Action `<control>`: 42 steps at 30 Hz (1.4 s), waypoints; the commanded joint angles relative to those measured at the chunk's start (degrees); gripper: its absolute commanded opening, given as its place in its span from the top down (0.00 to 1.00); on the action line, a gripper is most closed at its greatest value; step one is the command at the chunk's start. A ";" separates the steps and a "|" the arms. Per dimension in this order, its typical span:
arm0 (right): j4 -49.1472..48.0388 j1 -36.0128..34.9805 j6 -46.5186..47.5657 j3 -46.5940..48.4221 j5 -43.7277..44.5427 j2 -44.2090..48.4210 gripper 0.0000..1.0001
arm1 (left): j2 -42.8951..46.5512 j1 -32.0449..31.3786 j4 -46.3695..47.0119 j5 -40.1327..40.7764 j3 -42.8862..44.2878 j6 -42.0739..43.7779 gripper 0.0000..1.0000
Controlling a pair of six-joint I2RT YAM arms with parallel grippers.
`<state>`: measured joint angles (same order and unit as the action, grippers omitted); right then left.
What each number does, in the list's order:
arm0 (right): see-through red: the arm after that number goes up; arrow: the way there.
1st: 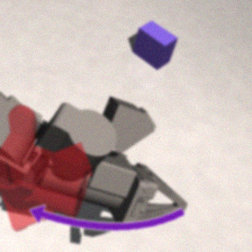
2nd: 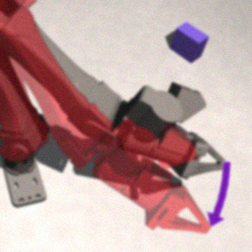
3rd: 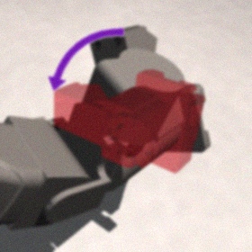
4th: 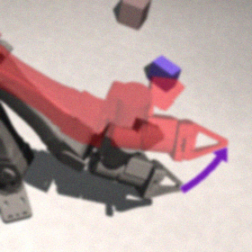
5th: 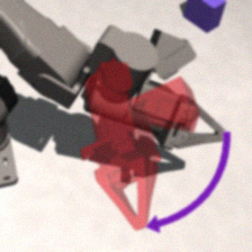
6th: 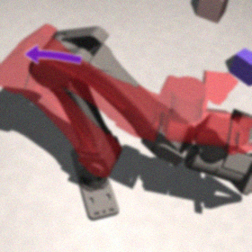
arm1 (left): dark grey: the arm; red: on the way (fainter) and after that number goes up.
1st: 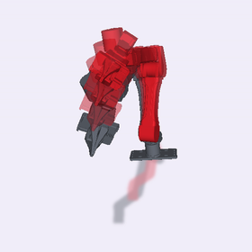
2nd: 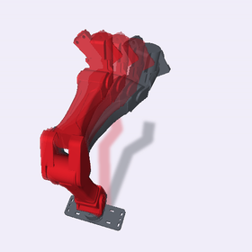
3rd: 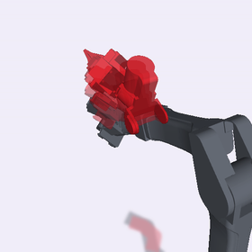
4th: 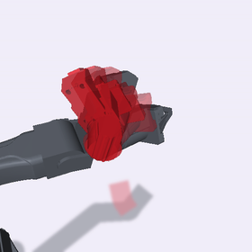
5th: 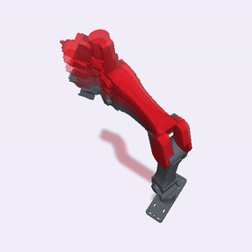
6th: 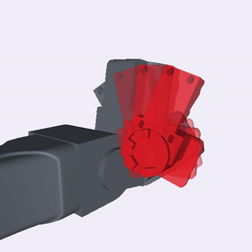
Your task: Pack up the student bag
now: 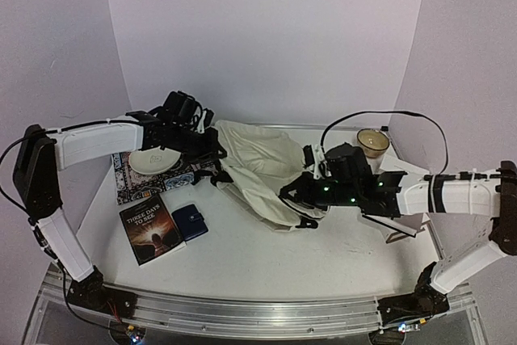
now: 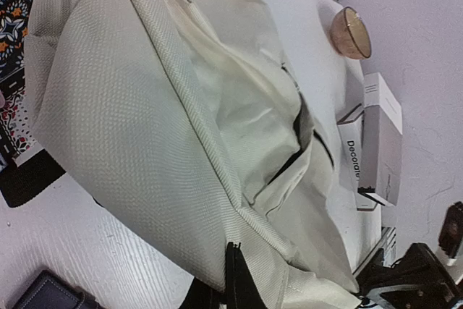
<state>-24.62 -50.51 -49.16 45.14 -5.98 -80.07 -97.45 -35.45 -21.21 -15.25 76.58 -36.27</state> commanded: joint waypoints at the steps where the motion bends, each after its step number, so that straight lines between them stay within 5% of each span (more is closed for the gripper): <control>1: 11.06 -0.26 4.88 -3.60 3.56 6.21 1.00 | -5.63 3.73 4.70 3.47 2.78 2.07 1.00; 8: 9.45 -2.45 7.52 -1.84 3.42 2.38 1.00 | -16.25 5.39 4.88 1.56 10.17 5.12 0.97; 13: 3.75 -3.32 8.14 2.33 5.76 -3.74 1.00 | -13.74 5.26 5.04 1.65 7.35 1.64 0.59; 19: -0.65 -3.67 9.02 7.48 5.98 -11.00 1.00 | -7.80 4.99 4.73 -0.51 -2.92 -5.48 0.41; 27: -3.41 -4.87 9.53 12.98 5.76 -17.34 1.00 | -1.41 -2.19 8.30 -4.67 -12.90 -12.67 0.38; 42: -5.00 -7.63 10.71 19.26 5.06 -23.03 1.00 | 3.63 -6.26 30.25 -7.34 -27.29 -30.26 0.39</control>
<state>-27.07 -57.25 -39.40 61.48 -0.62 -102.07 -95.09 -40.61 0.99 -22.00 49.06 -61.66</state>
